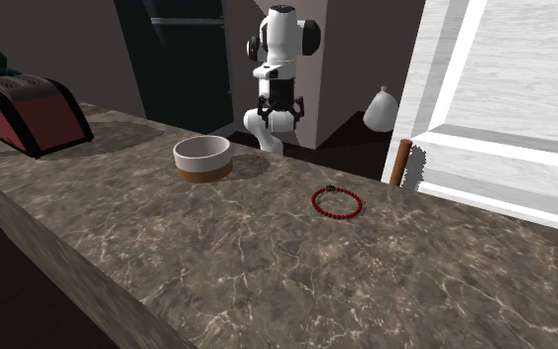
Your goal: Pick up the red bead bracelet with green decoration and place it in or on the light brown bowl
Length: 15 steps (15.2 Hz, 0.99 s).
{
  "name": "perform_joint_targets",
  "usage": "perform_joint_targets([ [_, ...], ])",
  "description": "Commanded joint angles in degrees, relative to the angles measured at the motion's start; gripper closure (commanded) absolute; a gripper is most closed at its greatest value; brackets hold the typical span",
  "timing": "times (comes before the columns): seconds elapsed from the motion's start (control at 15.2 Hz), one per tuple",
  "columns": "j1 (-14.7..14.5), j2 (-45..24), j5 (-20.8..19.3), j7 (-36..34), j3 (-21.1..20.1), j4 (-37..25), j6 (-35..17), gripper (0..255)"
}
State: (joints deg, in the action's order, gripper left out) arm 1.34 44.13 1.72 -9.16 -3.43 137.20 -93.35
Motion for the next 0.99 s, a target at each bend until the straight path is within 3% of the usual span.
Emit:
perform_joint_targets([
  [0.0,0.00,0.00,0.00,0.00,0.00,0.00,0.00,0],
  [0.46,-0.45,-16.21,-0.18,0.79,-1.24,-8.77,-7.43,0],
  [0.92,-0.94,-32.22,-1.14,1.14,-2.57,-21.01,-11.15,0],
])
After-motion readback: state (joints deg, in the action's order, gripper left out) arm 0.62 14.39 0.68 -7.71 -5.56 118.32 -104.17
